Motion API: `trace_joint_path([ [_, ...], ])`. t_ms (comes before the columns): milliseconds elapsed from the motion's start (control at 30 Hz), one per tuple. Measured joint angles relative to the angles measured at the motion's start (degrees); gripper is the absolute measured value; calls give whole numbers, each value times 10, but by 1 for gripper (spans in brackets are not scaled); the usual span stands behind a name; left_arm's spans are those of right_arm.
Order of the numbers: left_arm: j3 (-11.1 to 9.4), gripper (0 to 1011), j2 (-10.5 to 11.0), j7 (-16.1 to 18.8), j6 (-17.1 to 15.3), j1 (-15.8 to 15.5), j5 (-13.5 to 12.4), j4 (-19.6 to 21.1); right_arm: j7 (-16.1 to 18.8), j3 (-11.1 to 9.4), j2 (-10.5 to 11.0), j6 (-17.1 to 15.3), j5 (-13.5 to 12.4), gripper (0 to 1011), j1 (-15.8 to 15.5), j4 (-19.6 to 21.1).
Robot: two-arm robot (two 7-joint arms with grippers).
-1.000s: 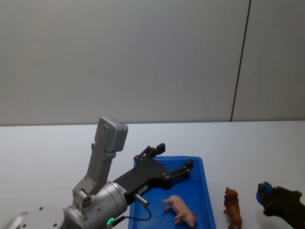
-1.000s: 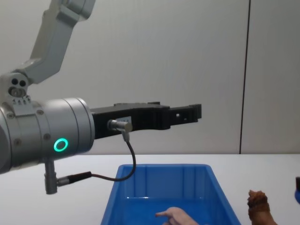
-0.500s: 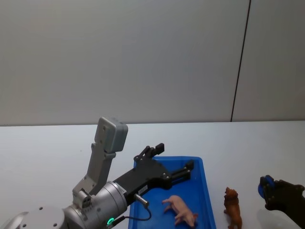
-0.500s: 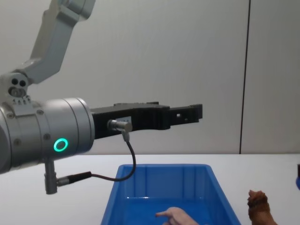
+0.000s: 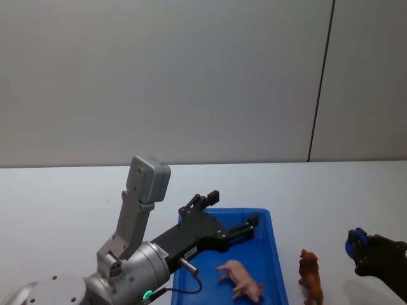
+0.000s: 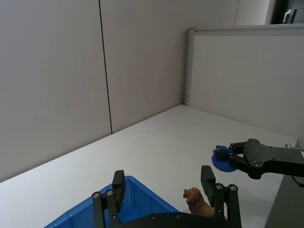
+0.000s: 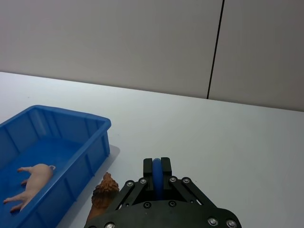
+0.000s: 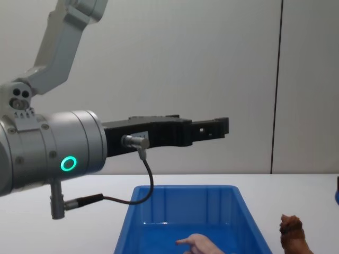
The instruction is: Pick up the two dolls from the table and place them into the box.
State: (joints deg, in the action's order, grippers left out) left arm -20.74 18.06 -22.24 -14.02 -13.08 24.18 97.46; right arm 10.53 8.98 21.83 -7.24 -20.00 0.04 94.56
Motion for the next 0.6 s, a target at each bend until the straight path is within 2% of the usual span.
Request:
trace_joint_path([
  [200,0,1003,1,4,0,1,0,2,0,-1,1,4,0,90,-2,5],
  [600,5,1003,11,36,-8,10,2,15,6,0,0,11,0,90,-6,20],
])
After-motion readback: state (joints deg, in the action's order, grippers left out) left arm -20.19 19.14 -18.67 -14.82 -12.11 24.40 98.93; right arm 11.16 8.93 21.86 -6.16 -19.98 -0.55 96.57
